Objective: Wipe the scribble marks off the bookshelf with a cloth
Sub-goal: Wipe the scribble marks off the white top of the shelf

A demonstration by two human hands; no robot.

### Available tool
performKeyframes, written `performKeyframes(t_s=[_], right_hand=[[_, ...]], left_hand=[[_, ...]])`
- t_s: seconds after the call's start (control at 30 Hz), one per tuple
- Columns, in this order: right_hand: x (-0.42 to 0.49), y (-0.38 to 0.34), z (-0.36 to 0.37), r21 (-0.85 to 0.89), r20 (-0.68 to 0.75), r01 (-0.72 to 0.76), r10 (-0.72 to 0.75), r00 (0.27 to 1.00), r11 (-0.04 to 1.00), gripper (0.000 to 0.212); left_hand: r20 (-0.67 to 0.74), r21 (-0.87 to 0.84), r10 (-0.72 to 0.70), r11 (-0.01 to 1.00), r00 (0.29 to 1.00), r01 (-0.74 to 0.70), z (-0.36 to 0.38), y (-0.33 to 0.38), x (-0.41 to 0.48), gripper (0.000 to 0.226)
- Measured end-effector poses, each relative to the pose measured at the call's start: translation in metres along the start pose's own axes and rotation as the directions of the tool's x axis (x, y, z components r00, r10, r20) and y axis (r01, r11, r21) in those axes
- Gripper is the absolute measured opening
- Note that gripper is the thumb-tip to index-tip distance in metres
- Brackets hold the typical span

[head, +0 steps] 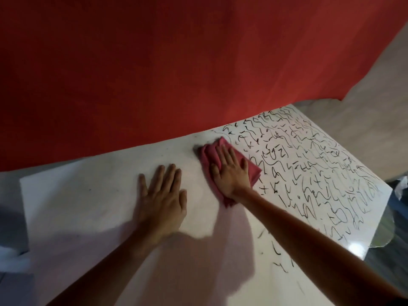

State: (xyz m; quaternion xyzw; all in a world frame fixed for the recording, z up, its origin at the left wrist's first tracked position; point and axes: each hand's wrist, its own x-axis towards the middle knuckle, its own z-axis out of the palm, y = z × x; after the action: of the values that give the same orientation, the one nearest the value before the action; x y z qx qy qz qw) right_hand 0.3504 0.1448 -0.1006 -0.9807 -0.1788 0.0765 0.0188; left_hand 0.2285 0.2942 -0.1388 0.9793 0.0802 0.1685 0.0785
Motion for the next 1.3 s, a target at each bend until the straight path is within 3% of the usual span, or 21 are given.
performKeyframes(t_s=[0.07,0.2,0.3,0.43,0.53,0.63,0.77,0.93,1.13,1.3], right_hand=[[-0.041,-0.004,0.007,-0.015,0.002,0.088,-0.088,0.996,0.996,0.085],[-0.035,0.004,0.005,-0.028,0.005,0.166,-0.166,0.986,0.986,0.087],[0.01,0.011,-0.001,-0.041,-0.024,0.115,-0.116,0.993,0.992,0.087],[0.069,0.01,-0.007,-0.018,-0.036,-0.065,0.064,0.997,0.998,0.061],[0.066,0.0,-0.009,0.031,-0.001,-0.131,0.131,0.991,0.991,0.059],[0.017,-0.008,-0.002,0.034,-0.001,-0.096,0.096,0.995,0.995,0.063],[-0.056,-0.009,0.013,0.058,-0.055,0.053,-0.05,0.997,0.997,0.089],[-0.027,0.0,0.006,0.065,-0.077,0.074,-0.069,0.995,0.995,0.089],[0.056,0.002,-0.006,0.071,-0.075,-0.12,0.125,0.989,0.99,0.06],[-0.009,-0.013,0.003,0.072,-0.049,-0.019,0.022,0.999,0.997,0.074]], left_hand=[[0.023,-0.004,0.007,1.0,1.0,-0.007,-0.002,0.0,-0.002,0.058],[0.015,0.003,0.012,1.0,1.0,-0.012,-0.002,-0.002,0.0,0.058],[-0.032,0.016,0.002,1.0,0.999,-0.001,0.003,0.0,0.001,0.054],[-0.056,0.051,0.014,0.999,0.998,-0.011,0.007,-0.003,0.002,0.051],[-0.007,0.041,0.014,0.999,1.0,-0.013,0.003,-0.002,0.001,0.054],[0.049,0.01,0.009,1.0,0.999,-0.01,-0.004,-0.001,-0.001,0.057],[0.078,0.005,0.008,1.0,0.997,-0.008,-0.007,0.0,-0.001,0.058],[0.075,-0.012,0.006,1.0,0.997,-0.005,-0.008,0.001,-0.002,0.059],[0.065,0.029,-0.007,1.0,0.998,0.005,-0.002,0.0,0.004,0.054],[0.084,-0.009,-0.001,1.0,0.996,0.002,-0.008,0.001,-0.001,0.057]])
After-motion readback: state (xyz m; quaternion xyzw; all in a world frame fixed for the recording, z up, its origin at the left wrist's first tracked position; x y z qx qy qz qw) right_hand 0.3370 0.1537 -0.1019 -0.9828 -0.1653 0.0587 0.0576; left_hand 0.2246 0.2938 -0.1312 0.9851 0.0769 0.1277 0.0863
